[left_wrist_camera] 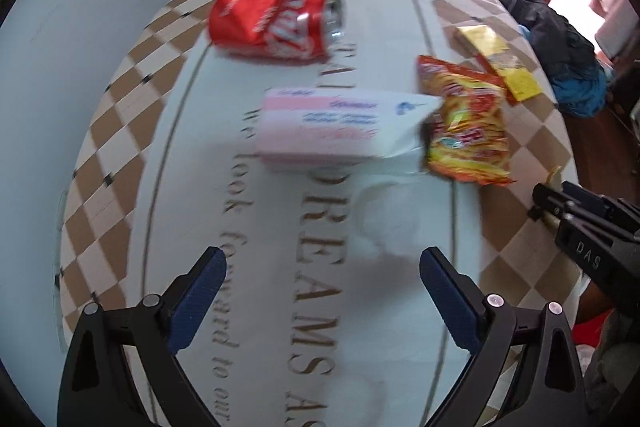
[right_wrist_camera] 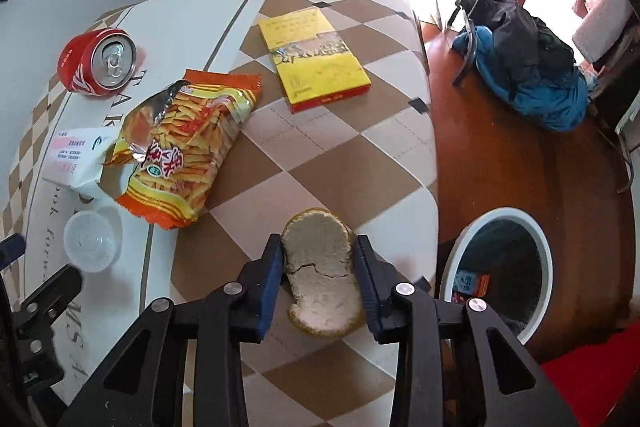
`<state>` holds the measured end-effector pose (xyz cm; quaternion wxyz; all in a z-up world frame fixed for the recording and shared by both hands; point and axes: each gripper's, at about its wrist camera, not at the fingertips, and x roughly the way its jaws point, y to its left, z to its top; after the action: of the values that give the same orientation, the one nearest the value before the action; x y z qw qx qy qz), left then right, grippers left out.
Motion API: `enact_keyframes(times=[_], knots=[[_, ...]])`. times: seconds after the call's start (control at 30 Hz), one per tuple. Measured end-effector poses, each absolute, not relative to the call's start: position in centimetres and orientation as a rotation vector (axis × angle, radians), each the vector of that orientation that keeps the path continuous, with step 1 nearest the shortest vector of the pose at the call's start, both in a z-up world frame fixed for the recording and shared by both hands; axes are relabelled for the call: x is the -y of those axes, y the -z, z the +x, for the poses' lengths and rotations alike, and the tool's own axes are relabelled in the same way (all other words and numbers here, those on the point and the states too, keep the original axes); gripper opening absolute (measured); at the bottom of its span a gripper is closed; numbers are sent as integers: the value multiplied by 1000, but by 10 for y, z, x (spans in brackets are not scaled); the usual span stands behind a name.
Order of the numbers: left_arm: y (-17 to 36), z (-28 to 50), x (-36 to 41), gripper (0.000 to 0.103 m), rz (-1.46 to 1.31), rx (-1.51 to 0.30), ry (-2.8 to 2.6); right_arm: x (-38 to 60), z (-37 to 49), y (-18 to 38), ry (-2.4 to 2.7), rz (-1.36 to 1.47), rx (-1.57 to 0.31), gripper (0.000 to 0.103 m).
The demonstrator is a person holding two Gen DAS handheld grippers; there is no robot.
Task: Collect trash
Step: 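Move both open tools back over the table, then grasp the clear plastic cup with the left tool while the right tool grasps the bread slice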
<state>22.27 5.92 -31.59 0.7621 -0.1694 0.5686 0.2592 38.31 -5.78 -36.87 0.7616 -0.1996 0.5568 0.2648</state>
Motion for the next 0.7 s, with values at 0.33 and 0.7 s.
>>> enact_keyframes(times=[0.33, 0.7], knots=[[333, 263, -51, 39, -318, -1269, -480, 92, 382, 362, -558, -353, -1247, 35], [301, 252, -35, 39, -253, -1188, -507, 102, 356, 327, -619, -294, -1200, 34]])
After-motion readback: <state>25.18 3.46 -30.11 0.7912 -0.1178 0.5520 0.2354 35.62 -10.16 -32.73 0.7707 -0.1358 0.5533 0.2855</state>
